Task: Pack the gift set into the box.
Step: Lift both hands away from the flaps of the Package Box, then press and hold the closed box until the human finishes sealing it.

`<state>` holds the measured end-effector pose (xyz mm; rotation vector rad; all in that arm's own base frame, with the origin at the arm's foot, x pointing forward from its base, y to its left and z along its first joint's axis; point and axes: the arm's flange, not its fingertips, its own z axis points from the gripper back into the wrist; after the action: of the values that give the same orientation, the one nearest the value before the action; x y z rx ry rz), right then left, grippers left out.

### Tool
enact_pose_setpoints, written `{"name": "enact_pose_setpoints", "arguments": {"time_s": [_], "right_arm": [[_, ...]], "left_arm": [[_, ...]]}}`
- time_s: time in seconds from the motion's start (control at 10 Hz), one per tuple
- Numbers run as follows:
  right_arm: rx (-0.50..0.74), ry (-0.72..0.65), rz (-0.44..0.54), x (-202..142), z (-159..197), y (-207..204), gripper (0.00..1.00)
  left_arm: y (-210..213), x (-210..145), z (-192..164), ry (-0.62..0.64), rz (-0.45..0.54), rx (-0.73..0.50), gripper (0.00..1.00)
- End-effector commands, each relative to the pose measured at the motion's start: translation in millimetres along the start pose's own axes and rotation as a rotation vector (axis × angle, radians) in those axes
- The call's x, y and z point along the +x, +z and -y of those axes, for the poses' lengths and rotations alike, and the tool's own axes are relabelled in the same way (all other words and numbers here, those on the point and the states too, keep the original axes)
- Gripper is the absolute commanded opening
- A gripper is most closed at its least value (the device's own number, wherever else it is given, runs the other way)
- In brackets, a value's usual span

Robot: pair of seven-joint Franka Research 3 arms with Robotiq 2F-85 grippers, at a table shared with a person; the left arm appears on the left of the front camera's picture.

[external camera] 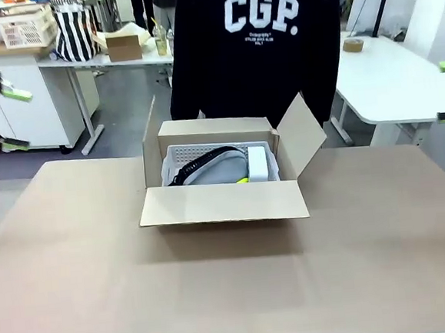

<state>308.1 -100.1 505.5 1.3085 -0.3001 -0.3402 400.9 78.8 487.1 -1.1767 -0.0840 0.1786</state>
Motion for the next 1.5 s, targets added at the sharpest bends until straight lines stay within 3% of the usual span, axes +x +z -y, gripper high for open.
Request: {"name": "enact_pose_setpoints", "arguments": {"time_s": [0.0,0.1,1.4], "right_arm": [[-0.008,-0.218,0.040,-4,35,-19,1.00],[0.000,0.000,0.000,0,0,0,1.00],[0.000,0.000,0.000,0,0,0,1.00]], "left_arm": [[-6,34,-3,-0.007,-0.052,0.029,1.00],[0,0,0,0.000,0.000,0.000,1.00],[0,0,0,0.000,0.000,0.000,1.00]]}}
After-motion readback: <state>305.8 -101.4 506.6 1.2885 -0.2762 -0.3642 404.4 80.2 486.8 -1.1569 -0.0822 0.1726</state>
